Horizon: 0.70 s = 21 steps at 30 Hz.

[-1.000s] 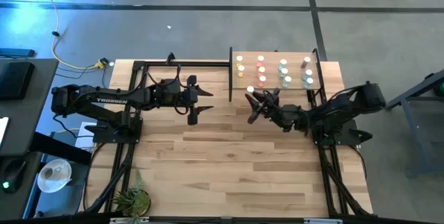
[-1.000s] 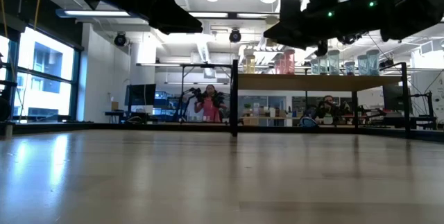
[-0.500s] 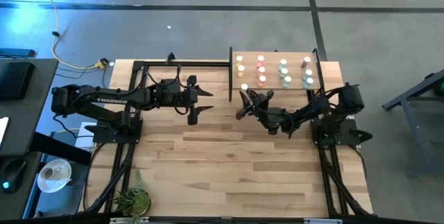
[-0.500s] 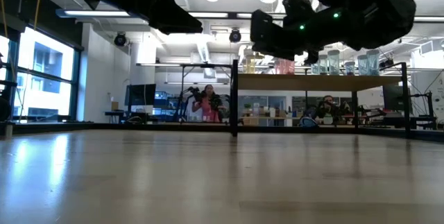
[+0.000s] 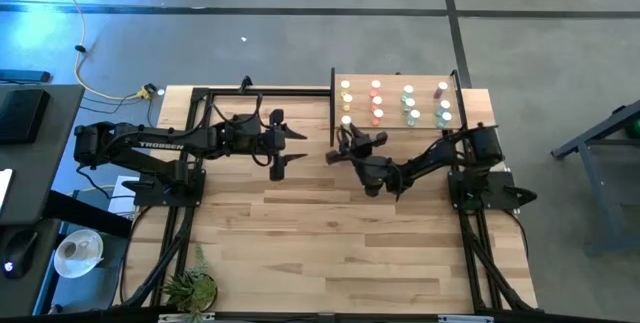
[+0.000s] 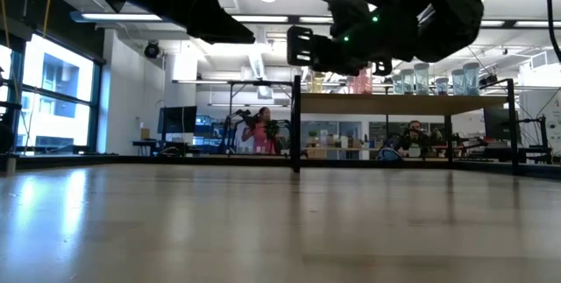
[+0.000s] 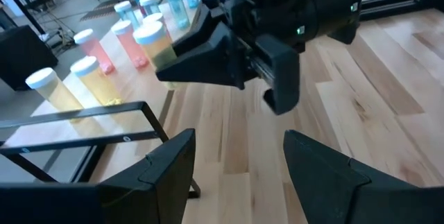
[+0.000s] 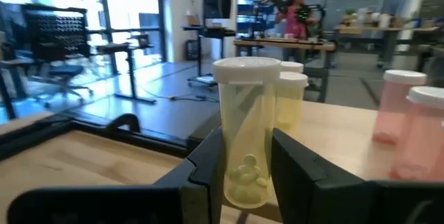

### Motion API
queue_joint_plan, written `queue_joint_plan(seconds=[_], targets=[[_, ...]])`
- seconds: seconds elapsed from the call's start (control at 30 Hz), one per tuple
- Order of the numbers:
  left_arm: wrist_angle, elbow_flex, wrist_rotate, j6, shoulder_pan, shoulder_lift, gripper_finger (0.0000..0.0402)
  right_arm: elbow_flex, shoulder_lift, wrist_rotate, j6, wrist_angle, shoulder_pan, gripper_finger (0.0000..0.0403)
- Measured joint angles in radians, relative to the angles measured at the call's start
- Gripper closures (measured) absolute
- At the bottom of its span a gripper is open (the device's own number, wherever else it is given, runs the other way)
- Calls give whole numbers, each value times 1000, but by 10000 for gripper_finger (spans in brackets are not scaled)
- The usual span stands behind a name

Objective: Pick and place medicine bottles onto shelf by color
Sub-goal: Put the yellow pill bottle on the shelf aligned with the other yellow pill bottles

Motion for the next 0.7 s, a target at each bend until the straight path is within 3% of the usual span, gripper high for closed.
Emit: queue_joint_plan(seconds=[0.13,0.7], targets=[[-15,0,0,0,0,0,193,27,21,45,-16,-20,-10,320],[-34,0,0,15,0,0,193,16,25,32,171,-150,-68,320]])
